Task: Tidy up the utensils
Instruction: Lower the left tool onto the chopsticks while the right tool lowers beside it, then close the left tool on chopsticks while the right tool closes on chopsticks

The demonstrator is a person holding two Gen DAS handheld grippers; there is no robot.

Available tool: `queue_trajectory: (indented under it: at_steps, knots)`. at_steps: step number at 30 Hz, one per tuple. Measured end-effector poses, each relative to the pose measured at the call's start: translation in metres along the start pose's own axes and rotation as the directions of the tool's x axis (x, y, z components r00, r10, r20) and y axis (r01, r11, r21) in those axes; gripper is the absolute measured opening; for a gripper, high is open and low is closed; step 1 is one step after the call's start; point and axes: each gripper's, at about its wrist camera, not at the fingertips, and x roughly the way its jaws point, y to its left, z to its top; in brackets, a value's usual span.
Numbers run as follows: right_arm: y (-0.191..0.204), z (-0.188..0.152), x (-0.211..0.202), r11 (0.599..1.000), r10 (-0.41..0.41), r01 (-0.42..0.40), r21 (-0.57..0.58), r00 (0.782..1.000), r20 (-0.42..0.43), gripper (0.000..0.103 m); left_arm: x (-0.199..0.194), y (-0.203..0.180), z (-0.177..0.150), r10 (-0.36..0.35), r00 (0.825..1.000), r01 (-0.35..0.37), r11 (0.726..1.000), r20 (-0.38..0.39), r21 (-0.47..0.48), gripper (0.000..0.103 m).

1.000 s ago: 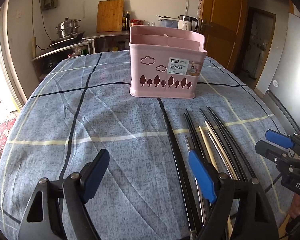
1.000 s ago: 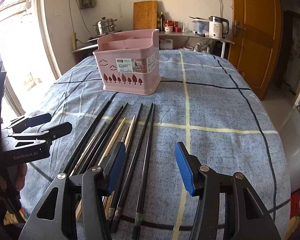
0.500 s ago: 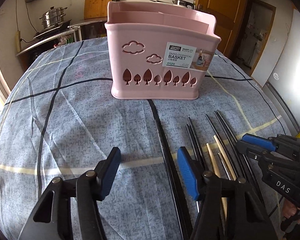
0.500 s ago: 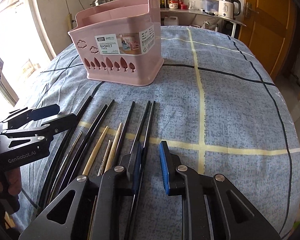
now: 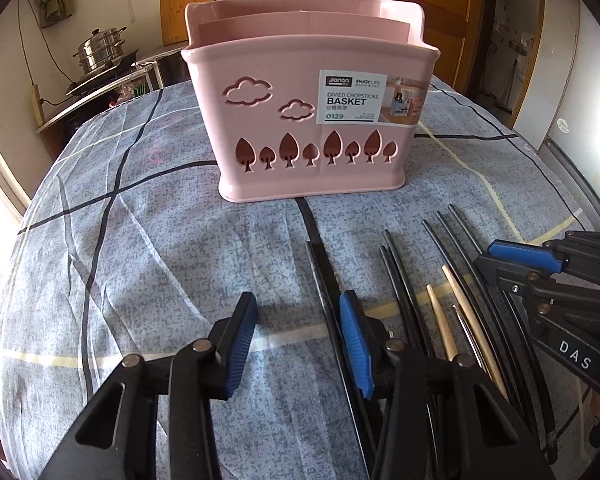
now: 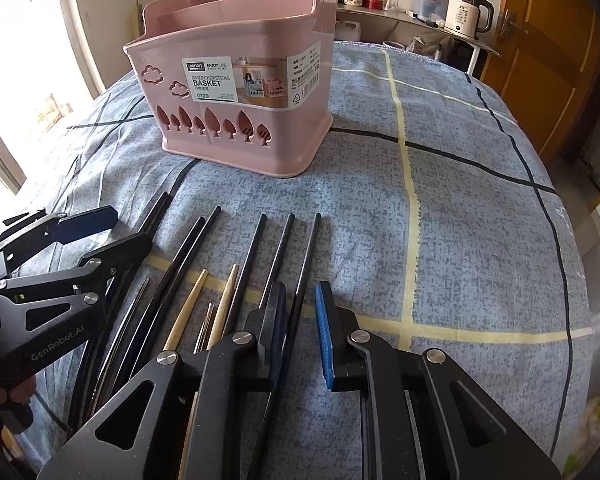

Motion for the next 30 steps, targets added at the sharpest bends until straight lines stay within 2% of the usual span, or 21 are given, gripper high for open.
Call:
queue_trajectory:
  at_steps: [1, 2, 4, 6, 9, 14, 20, 30]
  knots:
    - [0.000, 0.000, 0.000, 1.000, -0.002, 0.002, 0.001, 1.000, -0.001, 0.015, -0.001, 0.000, 0.000, -0.006, 1.000, 0.006, 1.000, -0.001, 0.003, 0.035]
    - [0.000, 0.000, 0.000, 1.000, 0.002, -0.002, 0.001, 1.000, -0.002, 0.010, -0.001, -0.001, 0.001, -0.013, 1.000, 0.013, 1.000, -0.002, 0.007, 0.031]
    - [0.000, -0.002, -0.002, 1.000, 0.017, -0.017, 0.008, 1.000, -0.004, 0.007, -0.002, -0.004, 0.001, -0.023, 1.000, 0.023, 1.000, -0.007, 0.009, 0.013]
    - [-0.001, -0.002, -0.003, 1.000, 0.029, -0.029, 0.011, 1.000, -0.005, 0.006, -0.003, -0.006, 0.001, -0.044, 0.999, 0.044, 0.999, -0.015, 0.004, 0.009]
    - [-0.002, -0.003, -0.013, 0.999, 0.044, -0.045, 0.013, 0.999, 0.025, 0.006, -0.008, -0.003, 0.001, -0.093, 0.996, 0.093, 0.996, -0.015, -0.012, 0.008]
    - [-0.003, -0.003, -0.034, 0.998, 0.064, -0.065, 0.008, 0.994, 0.087, 0.006, -0.029, 0.007, 0.004, -0.155, 0.987, 0.156, 0.987, 0.034, -0.032, 0.007]
    - [-0.004, 0.001, -0.061, 0.996, 0.091, -0.093, 0.006, 0.983, 0.160, 0.005, -0.063, 0.017, 0.014, -0.180, 0.979, 0.184, 0.983, 0.097, -0.028, 0.007]
    - [-0.019, 0.021, -0.123, 0.986, 0.138, -0.161, 0.043, 0.934, 0.329, 0.005, -0.120, 0.037, 0.037, -0.195, 0.957, 0.205, 0.978, 0.216, -0.025, 0.006]
